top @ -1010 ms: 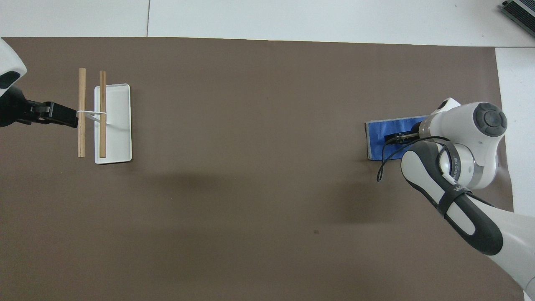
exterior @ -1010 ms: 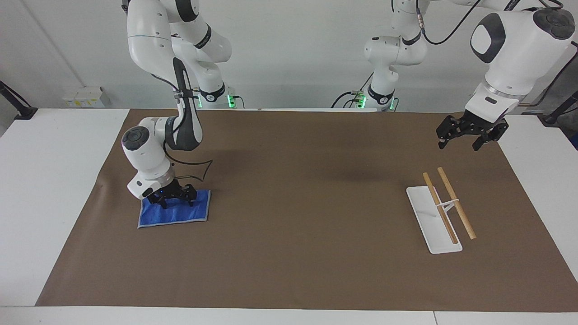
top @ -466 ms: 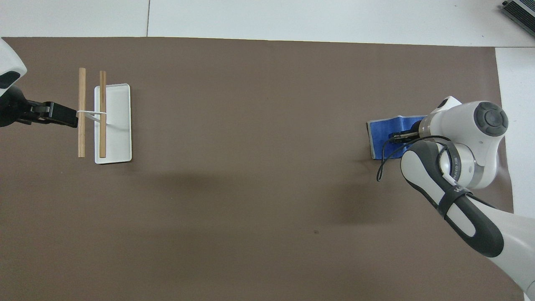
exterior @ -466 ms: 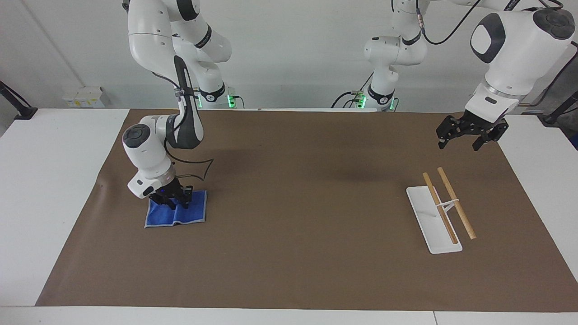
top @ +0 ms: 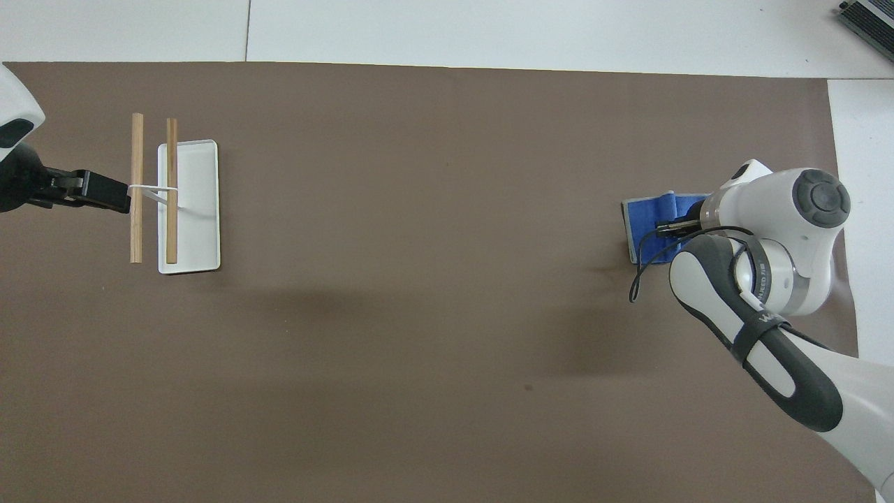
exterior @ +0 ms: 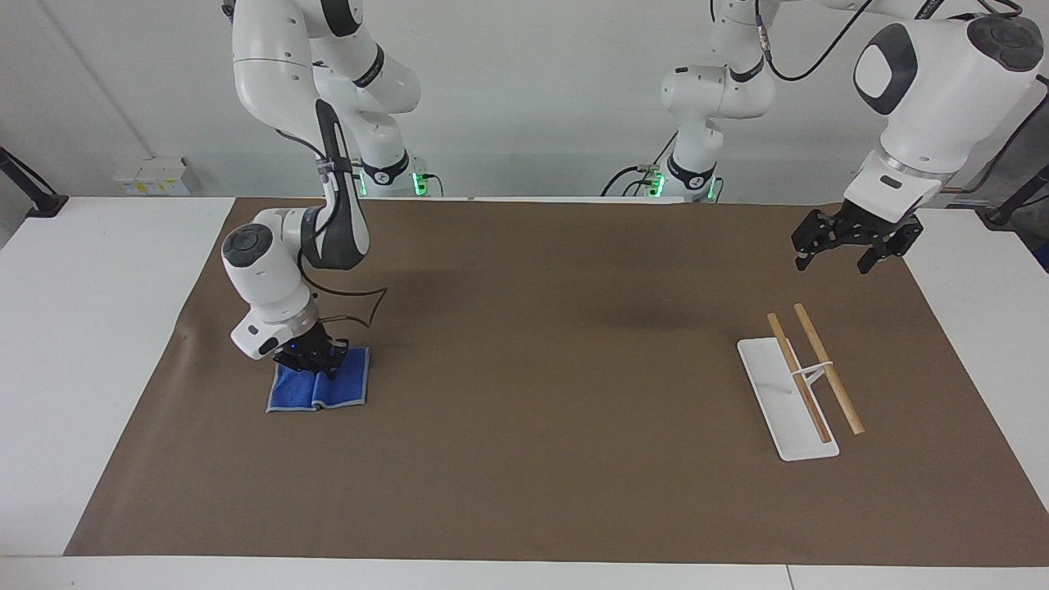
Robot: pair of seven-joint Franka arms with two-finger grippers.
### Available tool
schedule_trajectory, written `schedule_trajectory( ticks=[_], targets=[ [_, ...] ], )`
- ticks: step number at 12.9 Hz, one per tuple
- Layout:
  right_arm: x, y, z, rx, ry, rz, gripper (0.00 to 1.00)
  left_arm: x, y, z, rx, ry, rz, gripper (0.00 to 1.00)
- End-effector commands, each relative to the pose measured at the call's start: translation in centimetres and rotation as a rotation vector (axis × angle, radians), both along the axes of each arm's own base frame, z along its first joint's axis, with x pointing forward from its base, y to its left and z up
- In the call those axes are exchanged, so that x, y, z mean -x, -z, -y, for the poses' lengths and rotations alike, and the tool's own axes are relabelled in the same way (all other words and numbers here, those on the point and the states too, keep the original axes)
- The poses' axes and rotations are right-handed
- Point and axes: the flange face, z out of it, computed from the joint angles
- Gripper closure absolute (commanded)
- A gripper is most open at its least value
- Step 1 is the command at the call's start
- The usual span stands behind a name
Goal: Right arm passes towel to left arm to hang
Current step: 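Grasp the blue towel's edge with the right gripper, then lift the towel with the right gripper while the left gripper rises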
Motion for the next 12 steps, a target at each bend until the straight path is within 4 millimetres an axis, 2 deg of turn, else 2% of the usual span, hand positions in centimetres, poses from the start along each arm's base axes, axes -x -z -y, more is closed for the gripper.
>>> schedule_trajectory(
  ticks=[1, 3, 5, 10, 12],
  targets=[
    [0.7, -4.3, -3.2, -0.017, 0.040, 0.007, 1.00, 0.6, -0.2, -0.3, 0.017, -0.001, 0.007, 0.00],
    [1.0, -7.4, -7.1, -0.025, 0.093, 0.024, 1.00, 0.6, -0.2, -0.3, 0.017, -0.001, 0.007, 0.00],
    [0.8, -10.7, -11.6, -0.127, 0.172, 0.021, 1.00, 0.6, -0.2, -0.3, 0.017, -0.001, 0.007, 0.00],
    [0.4, -17.5, -18.0, -0.435, 0.257, 0.044, 1.00, 0.9, -0.8, -0.3, 0.018, -0.006, 0.012, 0.00],
    [0.6, -19.4, -20.2, -0.511, 0.270, 0.046, 1.00, 1.2, -1.1, -0.3, 0.021, -0.003, 0.019, 0.00]
  ],
)
